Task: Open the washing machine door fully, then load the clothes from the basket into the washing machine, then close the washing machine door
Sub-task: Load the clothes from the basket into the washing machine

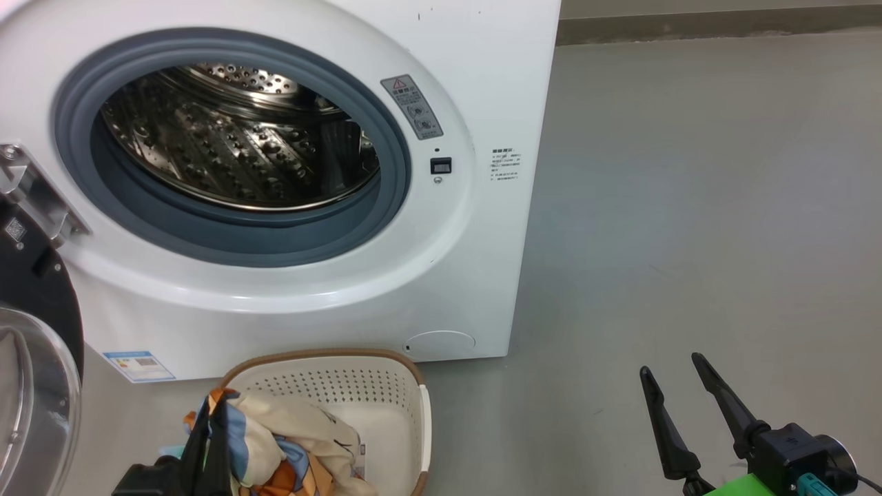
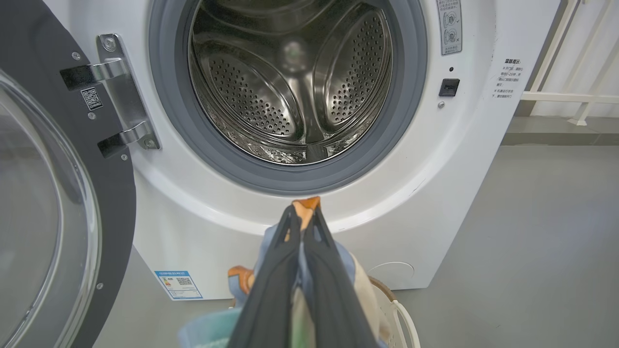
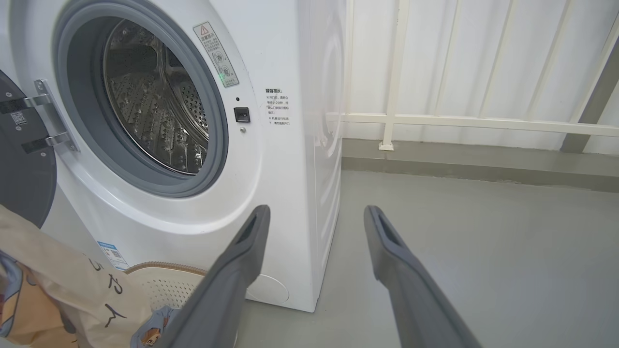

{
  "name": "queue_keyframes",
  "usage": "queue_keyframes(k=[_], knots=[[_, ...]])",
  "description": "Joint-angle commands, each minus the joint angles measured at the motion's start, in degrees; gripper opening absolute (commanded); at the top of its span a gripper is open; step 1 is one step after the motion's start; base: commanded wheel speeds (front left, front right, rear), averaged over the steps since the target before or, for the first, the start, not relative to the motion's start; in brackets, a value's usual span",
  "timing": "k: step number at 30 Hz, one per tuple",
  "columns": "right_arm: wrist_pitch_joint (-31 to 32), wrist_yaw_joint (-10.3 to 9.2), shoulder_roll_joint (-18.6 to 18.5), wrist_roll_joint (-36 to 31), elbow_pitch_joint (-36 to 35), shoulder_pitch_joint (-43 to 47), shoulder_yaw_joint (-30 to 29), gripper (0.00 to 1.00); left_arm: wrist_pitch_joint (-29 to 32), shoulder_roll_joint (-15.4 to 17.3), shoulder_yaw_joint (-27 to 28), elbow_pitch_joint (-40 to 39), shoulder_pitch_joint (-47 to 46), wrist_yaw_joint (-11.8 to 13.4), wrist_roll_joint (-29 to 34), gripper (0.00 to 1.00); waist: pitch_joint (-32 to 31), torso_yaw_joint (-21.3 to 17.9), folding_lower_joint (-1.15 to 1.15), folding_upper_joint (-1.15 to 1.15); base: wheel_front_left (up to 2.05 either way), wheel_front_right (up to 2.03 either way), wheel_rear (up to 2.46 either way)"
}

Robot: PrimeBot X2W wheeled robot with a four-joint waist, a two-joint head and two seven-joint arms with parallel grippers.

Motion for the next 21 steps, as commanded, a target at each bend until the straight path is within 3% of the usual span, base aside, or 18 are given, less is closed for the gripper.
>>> queue_keyframes(k=[1,12,21], knots=[[-0.3,0.09,-0.6,-0.6,-1.6,-0.3,1.6,1.0,-0.4,1.1,1.8,-1.2,-2.1,0.6,-0.5,0.0,0.1,0.0,0.0,0.0,0.0,0.0,0.0],[-0.3,0.09,-0.9,-0.5,-2.4,-1.4,2.2,1.0,-0.7,0.5,1.5,1.9,-6.4,0.1,-1.7,0.0,2.5,-0.5,0.0,0.0,0.0,0.0,0.0],[-0.3,0.09,-1.5,0.3,-3.3,-4.3,3.1,1.0,-0.3,0.0,1.7,10.3,-18.1,-1.8,-3.8,0.0,8.7,-2.6,0.0,0.0,0.0,0.0,0.0]])
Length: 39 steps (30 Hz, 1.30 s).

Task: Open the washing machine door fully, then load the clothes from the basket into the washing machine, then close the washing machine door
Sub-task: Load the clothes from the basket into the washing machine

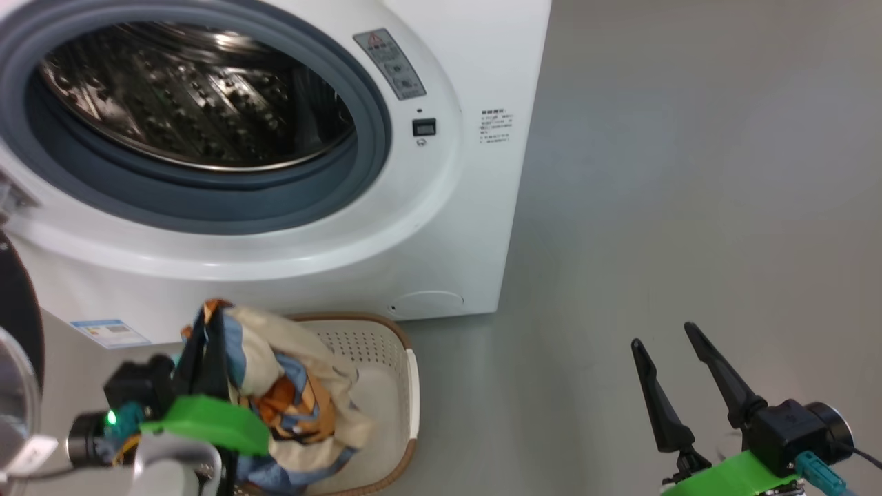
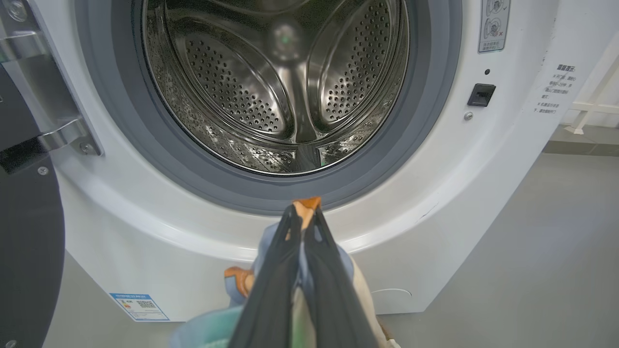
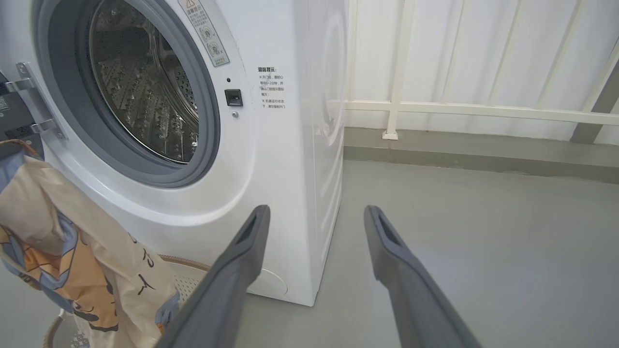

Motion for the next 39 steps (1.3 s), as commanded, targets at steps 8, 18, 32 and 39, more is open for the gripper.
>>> queue_keyframes(k=[8,18,32,39], knots=[[-0.3,0.09,-0.8,1.2,-2.6,-5.0,2.3,1.0,0.2,2.5,3.4,7.8,-15.4,-2.9,-2.4,0.0,8.6,-3.9,0.0,0.0,0.0,0.0,0.0],[-0.3,0.09,-0.6,2.7,-3.9,-10.5,3.1,1.0,5.0,7.6,5.8,17.2,-33.1,-5.6,-5.0,0.0,18.6,-8.0,0.0,0.0,0.0,0.0,0.0],[-0.3,0.09,0.7,4.5,-4.0,-15.4,5.2,1.0,16.4,15.9,7.6,23.6,-49.9,-7.8,-8.0,0.0,27.7,-13.7,0.0,0.0,0.0,0.0,0.0],[-0.3,0.09,1.3,5.6,-3.7,-17.1,6.3,1.0,24.0,21.3,6.3,23.6,-56.5,-7.7,-6.6,0.0,31.1,-16.6,0.0,0.0,0.0,0.0,0.0]])
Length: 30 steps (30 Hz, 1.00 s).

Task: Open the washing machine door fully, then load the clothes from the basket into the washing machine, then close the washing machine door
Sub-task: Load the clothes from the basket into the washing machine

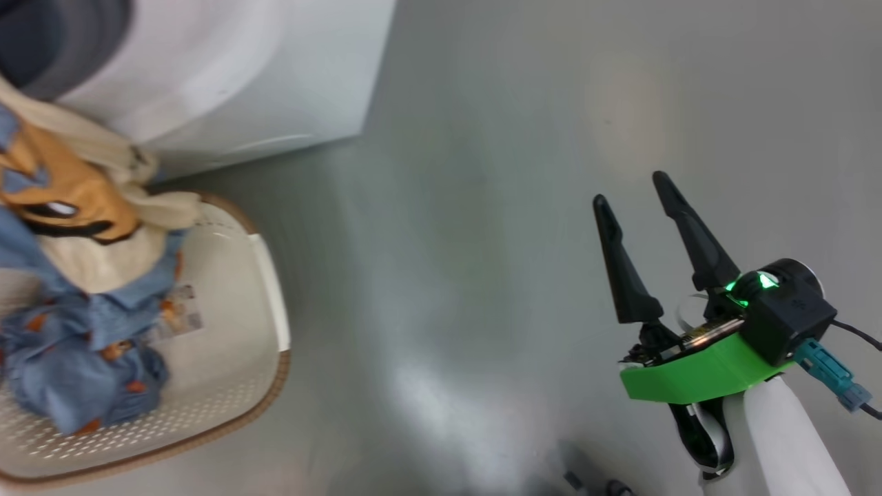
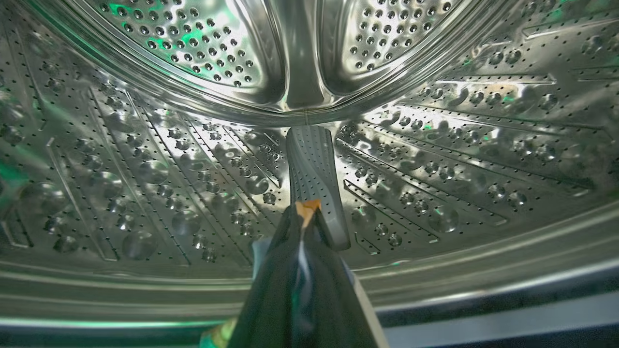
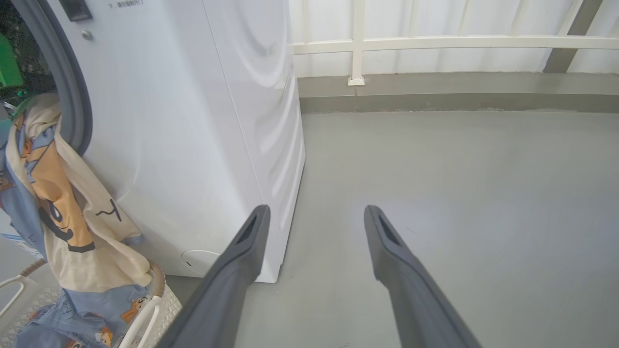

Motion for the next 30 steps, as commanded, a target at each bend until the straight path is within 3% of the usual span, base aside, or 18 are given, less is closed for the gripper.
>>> queue_keyframes(k=[1,7,15,24,27,30], knots=[[-0.3,0.09,0.2,0.6,-1.2,0.1,1.8,1.0,1.6,4.7,0.9,-1.7,-2.4,0.0,0.4,0.0,3.2,-3.3,0.0,0.0,0.0,0.0,0.0],[-0.3,0.09,0.6,1.3,-0.9,-1.0,2.7,1.0,4.8,9.9,1.6,-4.9,-6.8,1.9,1.7,0.0,5.3,-5.6,0.0,0.0,0.0,0.0,0.0],[-0.3,0.09,0.8,1.9,-0.6,-1.7,3.6,1.0,-4.5,14.1,2.6,-8.2,-12.2,4.9,5.1,0.0,7.2,-7.2,0.0,0.0,0.0,0.0,0.0],[-0.3,0.09,1.0,2.5,-0.5,-3.0,4.4,1.0,-22.0,14.3,2.7,-9.0,-20.1,7.9,8.5,0.0,9.0,-7.9,0.0,0.0,0.0,0.0,0.0],[-0.3,0.09,1.0,2.6,-0.6,-3.3,4.5,1.0,-23.7,13.9,2.4,-7.4,-21.5,7.6,8.5,0.0,9.6,-8.0,0.0,0.0,0.0,0.0,0.0],[-0.3,0.09,1.0,2.7,-0.6,-3.4,4.3,1.0,-21.1,13.5,1.5,-3.8,-21.3,6.0,7.8,0.0,9.8,-7.7,0.0,0.0,0.0,0.0,0.0]])
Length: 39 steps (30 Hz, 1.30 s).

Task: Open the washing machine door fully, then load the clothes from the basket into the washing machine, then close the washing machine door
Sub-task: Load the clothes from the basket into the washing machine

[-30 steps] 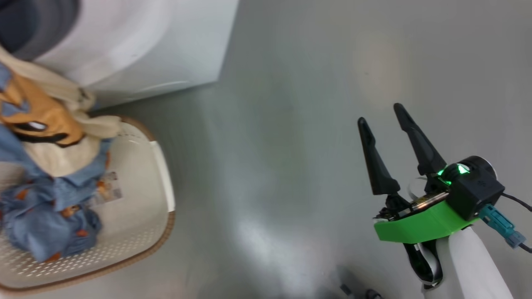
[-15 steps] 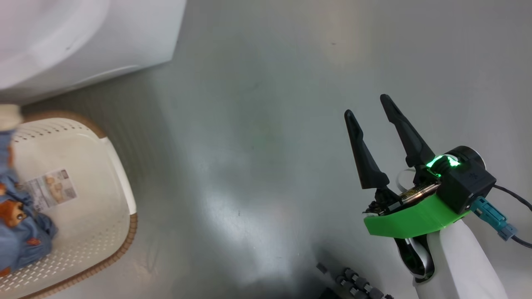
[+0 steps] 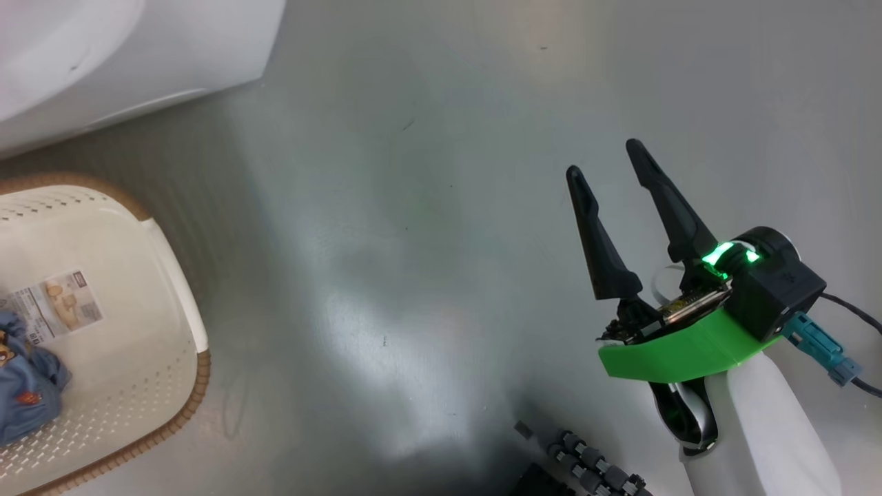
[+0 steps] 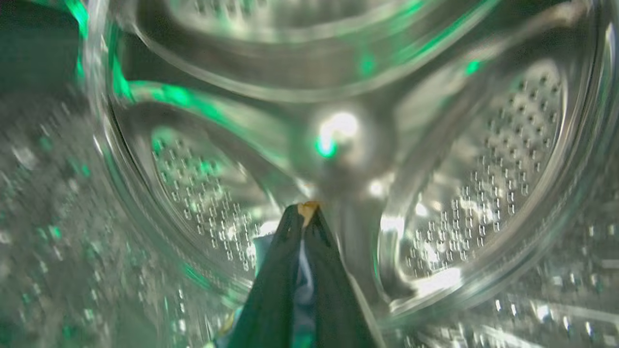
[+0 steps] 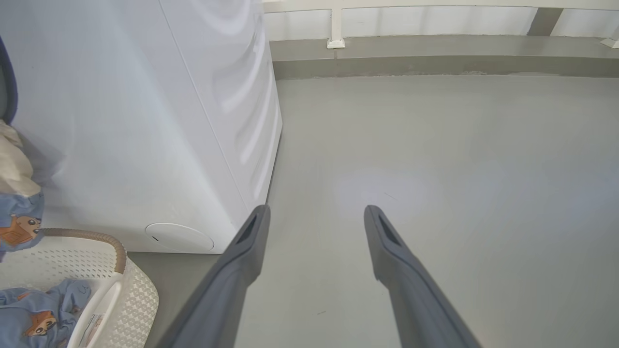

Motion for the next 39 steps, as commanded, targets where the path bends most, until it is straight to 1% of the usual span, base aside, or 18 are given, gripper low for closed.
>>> queue_keyframes(k=[1,4,10,14,17,19,20,21,22,29,35,39], knots=[[-0.3,0.09,0.0,0.2,-1.2,0.9,1.0,1.0,2.6,2.0,-0.4,0.8,0.1,-1.3,-0.6,0.0,0.2,0.3,0.0,0.0,0.0,0.0,0.0],[-0.3,0.09,0.1,0.3,-1.3,0.8,0.8,1.0,6.0,1.2,-1.0,3.5,0.4,-2.5,-1.7,0.0,0.5,0.8,0.0,0.0,0.0,0.0,0.0],[-0.3,0.09,0.1,0.3,-1.3,0.4,0.4,1.0,9.9,0.6,-2.0,5.9,1.3,-3.8,-2.5,0.0,0.7,1.7,0.0,0.0,0.0,0.0,0.0],[-0.3,0.09,0.1,0.2,-1.1,0.3,0.1,1.0,13.6,0.0,-2.1,6.9,2.6,-3.9,-3.7,0.0,0.3,2.4,0.0,0.0,0.0,0.0,0.0],[-0.3,0.09,0.1,0.3,-0.9,0.3,-0.1,1.0,16.5,-0.3,-1.8,6.2,4.3,-4.0,-5.2,0.0,-0.2,3.2,0.0,0.0,0.0,0.0,0.0],[-0.3,0.09,0.1,0.2,-0.7,0.2,-0.3,1.0,17.2,-0.6,-1.6,5.5,5.5,-3.8,-5.8,0.0,-0.7,3.7,0.0,0.0,0.0,0.0,0.0],[-0.3,0.09,0.1,0.2,-0.6,0.2,-0.3,1.0,16.8,-0.7,-1.5,5.0,6.1,-3.7,-6.0,0.39,-1.0,3.9,0.0,0.0,0.0,0.0,0.0],[-0.3,0.09,0.1,0.2,-0.4,0.1,-0.4,1.0,16.4,-0.8,-1.3,4.5,6.8,-3.7,-6.3,0.89,-1.3,4.1,0.0,0.0,0.0,0.0,0.0],[-0.3,0.09,0.1,0.1,-0.4,0.0,-0.4,1.0,15.8,-0.9,-1.2,3.9,7.5,-3.6,-6.5,1.0,-1.5,4.3,0.0,0.0,0.0,0.0,0.0],[-0.3,0.09,0.1,-0.1,0.0,0.3,-1.1,1.0,11.9,-1.4,-1.0,0.0,14.0,-3.3,-7.1,1.0,-3.9,5.3,0.0,0.0,0.0,0.0,0.0],[-0.3,0.09,0.1,-0.2,0.2,1.1,-2.2,1.0,7.4,-1.9,-0.2,-5.3,21.9,-1.3,-7.2,1.0,-6.7,5.9,0.0,0.0,0.0,0.0,0.0],[-0.3,0.09,0.1,-0.6,0.4,2.0,-3.2,1.0,5.0,-2.7,1.3,-10.1,28.9,0.1,-8.4,1.0,-9.0,6.6,0.0,0.0,0.0,0.0,0.0]])
